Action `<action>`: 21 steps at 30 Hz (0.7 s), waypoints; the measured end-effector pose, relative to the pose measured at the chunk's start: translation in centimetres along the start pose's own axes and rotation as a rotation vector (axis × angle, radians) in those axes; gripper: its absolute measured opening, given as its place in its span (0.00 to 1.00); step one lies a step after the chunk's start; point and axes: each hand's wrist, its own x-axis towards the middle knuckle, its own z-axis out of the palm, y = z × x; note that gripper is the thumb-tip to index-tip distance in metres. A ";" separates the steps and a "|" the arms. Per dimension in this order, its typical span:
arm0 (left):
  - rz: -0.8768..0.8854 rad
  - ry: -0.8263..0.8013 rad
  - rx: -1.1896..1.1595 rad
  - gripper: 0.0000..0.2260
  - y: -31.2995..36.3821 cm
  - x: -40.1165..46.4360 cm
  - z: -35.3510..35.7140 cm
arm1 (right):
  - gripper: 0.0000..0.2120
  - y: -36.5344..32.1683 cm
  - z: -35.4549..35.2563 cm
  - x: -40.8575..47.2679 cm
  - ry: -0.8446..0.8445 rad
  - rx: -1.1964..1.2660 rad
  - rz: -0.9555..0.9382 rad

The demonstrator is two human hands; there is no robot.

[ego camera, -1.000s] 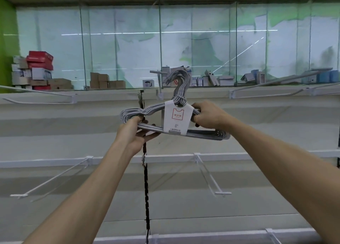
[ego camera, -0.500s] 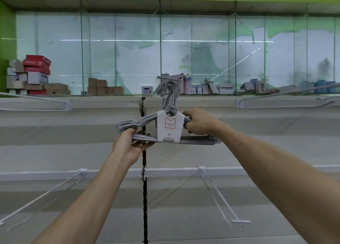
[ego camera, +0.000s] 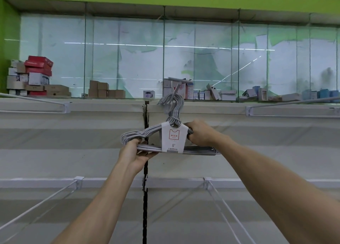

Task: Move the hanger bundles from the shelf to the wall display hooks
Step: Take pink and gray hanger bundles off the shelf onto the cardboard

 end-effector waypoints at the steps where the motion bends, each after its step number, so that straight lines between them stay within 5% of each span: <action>1: -0.006 0.001 -0.008 0.06 -0.2 0.1 0.0 | 0.12 0.1 0.1 0.1 -0.004 -0.010 -0.002; 16: 0.002 0.034 0.023 0.03 -2.4 -1.3 -2.2 | 0.11 0.1 0.0 -1.0 -0.025 -0.136 0.000; 21: -0.013 0.042 0.212 0.05 -2.9 -4.9 -2.7 | 0.25 -0.3 -0.9 -3.5 -0.040 -0.112 -0.008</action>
